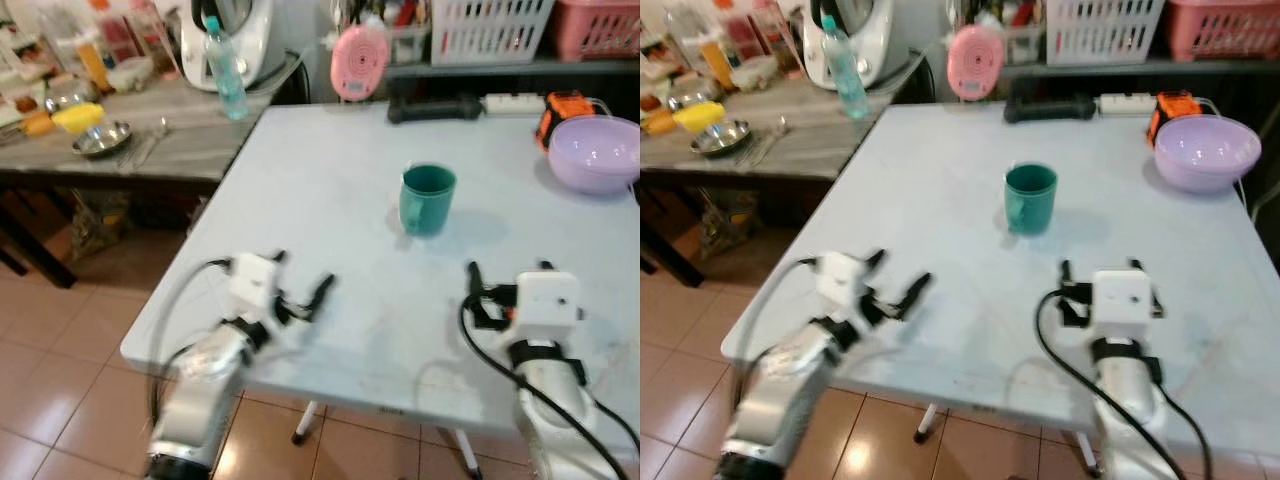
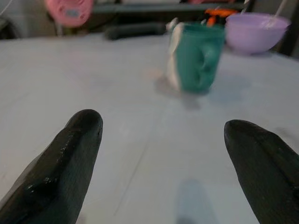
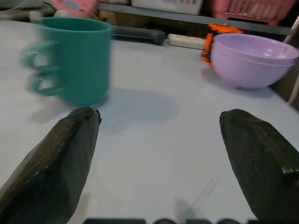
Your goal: Setting the table
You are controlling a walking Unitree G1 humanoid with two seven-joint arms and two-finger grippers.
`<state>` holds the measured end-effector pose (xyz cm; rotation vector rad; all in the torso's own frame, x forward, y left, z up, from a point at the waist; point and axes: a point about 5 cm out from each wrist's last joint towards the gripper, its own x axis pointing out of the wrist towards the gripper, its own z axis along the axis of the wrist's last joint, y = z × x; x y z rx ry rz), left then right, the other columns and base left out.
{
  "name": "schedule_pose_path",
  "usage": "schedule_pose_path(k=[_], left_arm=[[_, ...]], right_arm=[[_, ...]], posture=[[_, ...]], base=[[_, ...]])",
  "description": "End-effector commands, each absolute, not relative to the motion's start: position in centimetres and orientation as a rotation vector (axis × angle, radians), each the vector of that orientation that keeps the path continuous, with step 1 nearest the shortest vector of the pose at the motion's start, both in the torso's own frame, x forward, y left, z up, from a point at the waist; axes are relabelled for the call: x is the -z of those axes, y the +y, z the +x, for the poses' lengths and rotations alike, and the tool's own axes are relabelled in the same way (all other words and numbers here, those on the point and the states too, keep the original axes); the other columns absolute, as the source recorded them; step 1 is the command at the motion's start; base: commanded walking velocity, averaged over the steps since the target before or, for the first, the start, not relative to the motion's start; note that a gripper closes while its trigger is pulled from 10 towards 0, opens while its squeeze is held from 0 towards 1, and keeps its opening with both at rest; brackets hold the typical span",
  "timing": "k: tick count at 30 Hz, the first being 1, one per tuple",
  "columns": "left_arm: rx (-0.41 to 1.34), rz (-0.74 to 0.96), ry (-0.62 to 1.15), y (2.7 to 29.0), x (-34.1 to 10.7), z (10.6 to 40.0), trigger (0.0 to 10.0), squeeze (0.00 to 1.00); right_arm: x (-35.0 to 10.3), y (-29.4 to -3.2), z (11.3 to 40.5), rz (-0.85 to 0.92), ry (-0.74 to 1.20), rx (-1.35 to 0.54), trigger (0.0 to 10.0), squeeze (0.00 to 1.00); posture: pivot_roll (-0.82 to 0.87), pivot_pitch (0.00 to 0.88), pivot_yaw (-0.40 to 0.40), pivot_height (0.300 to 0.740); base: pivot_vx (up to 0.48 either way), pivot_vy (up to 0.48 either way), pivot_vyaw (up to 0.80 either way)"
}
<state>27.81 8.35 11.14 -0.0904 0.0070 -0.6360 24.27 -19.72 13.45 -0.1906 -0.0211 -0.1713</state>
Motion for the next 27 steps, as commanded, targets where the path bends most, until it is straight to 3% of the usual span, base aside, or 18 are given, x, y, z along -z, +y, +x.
schedule_pose_path(k=[1, 8, 18, 27], left_arm=[[0.591, -0.057, 0.006, 10.2, -11.3, 28.0, 10.0, 0.0], [0.598, -0.063, 0.02, 10.2, -11.1, 27.8, 10.0, 0.0], [0.677, -0.043, 0.052, 10.4, -10.7, 26.9, 10.0, 0.0], [0.786, -0.054, 0.06, 9.9, -10.9, 26.0, 10.0, 0.0]], right_arm=[[-13.9, -18.5, 24.4, -0.17, -0.049, 0.14, 10.0, 0.0], [-13.6, -18.0, 24.4, -0.154, -0.044, 0.128, 10.0, 0.0], [-13.0, -15.3, 24.9, -0.103, -0.036, 0.061, 10.0, 0.0], [-13.1, -13.3, 26.8, -0.097, -0.052, 0.03, 10.0, 0.0]], posture=[[-0.16, 0.048, 0.11, 0.74], [-0.15, 0.052, 0.115, 0.74], [-0.15, 0.077, 0.124, 0.74], [-0.12, 0.096, 0.129, 0.74]], base=[[0.36, 0.0, 0.0], [0.069, 0.0, 0.0], [0.0, 0.0, 0.0], [0.0, 0.0, 0.0]])
